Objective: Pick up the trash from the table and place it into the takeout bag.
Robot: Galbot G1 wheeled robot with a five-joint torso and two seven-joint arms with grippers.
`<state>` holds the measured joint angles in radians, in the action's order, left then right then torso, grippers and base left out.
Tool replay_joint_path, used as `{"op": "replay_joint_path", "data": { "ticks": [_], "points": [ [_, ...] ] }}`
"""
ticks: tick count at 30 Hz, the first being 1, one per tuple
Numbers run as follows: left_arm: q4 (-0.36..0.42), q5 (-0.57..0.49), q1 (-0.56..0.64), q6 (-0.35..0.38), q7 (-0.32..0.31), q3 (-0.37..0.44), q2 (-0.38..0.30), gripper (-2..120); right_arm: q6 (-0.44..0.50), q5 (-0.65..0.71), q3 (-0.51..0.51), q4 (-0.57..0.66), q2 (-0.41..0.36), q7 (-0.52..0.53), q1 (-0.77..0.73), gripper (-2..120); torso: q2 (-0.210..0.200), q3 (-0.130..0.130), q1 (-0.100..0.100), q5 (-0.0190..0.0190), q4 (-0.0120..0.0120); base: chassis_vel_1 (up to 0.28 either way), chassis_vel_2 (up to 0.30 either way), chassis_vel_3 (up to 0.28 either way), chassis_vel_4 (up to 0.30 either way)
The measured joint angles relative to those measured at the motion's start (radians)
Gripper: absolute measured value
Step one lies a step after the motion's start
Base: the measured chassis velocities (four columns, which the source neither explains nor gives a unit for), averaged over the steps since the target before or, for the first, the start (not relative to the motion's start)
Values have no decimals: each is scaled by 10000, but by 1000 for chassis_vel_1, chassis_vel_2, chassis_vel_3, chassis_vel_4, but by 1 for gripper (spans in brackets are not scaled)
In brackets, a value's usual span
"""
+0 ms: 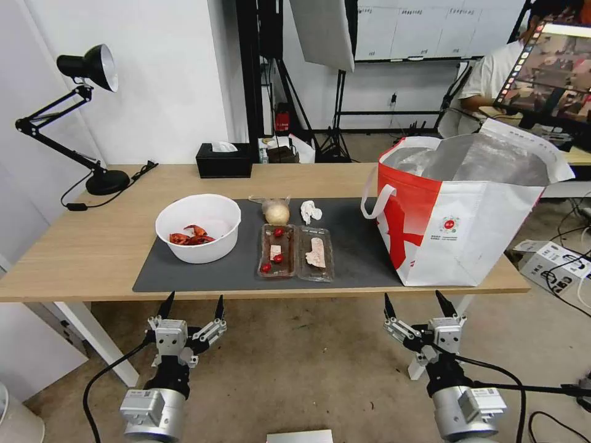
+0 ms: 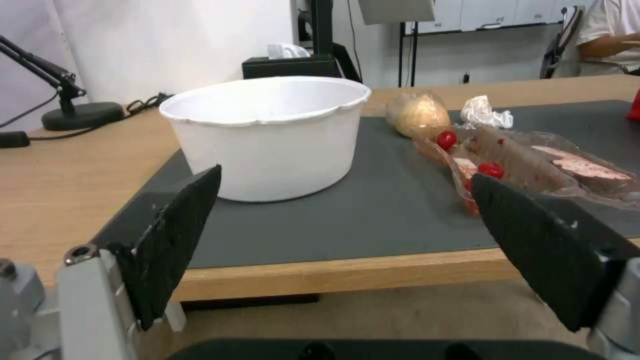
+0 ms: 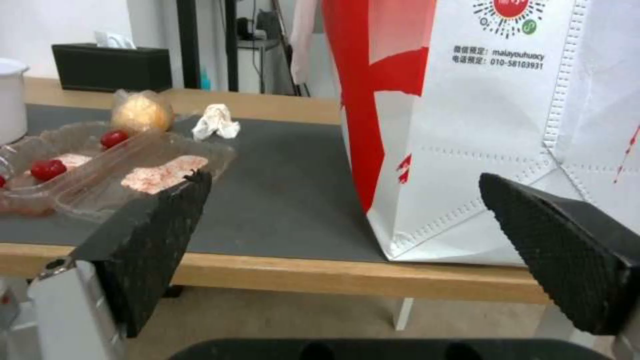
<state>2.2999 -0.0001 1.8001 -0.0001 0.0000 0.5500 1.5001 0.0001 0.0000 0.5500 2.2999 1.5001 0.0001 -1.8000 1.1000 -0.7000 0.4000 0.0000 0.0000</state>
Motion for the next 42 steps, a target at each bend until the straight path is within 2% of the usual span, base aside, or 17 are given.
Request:
{"op": "replay_joint_path", "data": {
  "ticks": [19,21,23,24,25,27,28,29,31,32,33,42],
  "points": [
    [0,0,0,0,0,0,0,100,-20,30,-3,-1,-52,6,33,100,0,0,0,-1,0,0,0,0,0],
    [0,0,0,0,0,0,0,100,-170,184,-33,-22,-254,60,168,100,1,0,0,0,-4,0,0,0,0],
    [0,-1,-1,8,-7,0,-1,100,-641,633,-117,-121,-836,231,608,100,0,0,0,1,0,0,0,0,0],
    [0,-37,-15,64,-70,0,-3,100,-1094,1064,-198,-216,-1386,396,1010,100,0,0,0,1,1,0,0,0,0],
    [0,-37,-15,64,-70,0,-3,100,-1094,1064,-198,-216,-1386,396,1010,100,0,0,0,1,1,0,0,0,0],
    [23,-215,-75,334,-330,-4,-23,100,-1556,1504,-281,-307,-1949,570,1432,100,0,-1,1,1,1,0,0,0,0],
    [109,-586,-215,885,-865,-10,-78,100,-2025,1947,-366,-404,-2524,737,1846,100,0,-1,0,2,1,0,0,0,0],
    [109,-586,-215,885,-865,-10,-78,100,-2025,1947,-366,-404,-2524,737,1846,100,0,-1,0,2,1,0,0,0,0],
    [203,-995,-370,1501,-1459,-20,-138,100,-2511,2425,-461,-509,-3126,919,2289,100,0,-1,0,1,0,0,0,0,0],
    [291,-1426,-529,2140,-2071,-38,-198,100,-2802,2791,-621,-666,-3512,1025,2588,100,-1,-1,1,-2,7,0,0,0,0],
    [318,-1756,-645,2376,-2452,-64,-193,100,-2896,2921,-708,-763,-3621,1046,2660,100,-1,-1,3,8,1,0,0,0,0],
    [242,-1952,-657,2283,-2581,-148,-149,100,-2906,2974,-815,-955,-3611,1062,2689,100,0,-1,2,0,-1,0,0,0,0]
  ]
}}
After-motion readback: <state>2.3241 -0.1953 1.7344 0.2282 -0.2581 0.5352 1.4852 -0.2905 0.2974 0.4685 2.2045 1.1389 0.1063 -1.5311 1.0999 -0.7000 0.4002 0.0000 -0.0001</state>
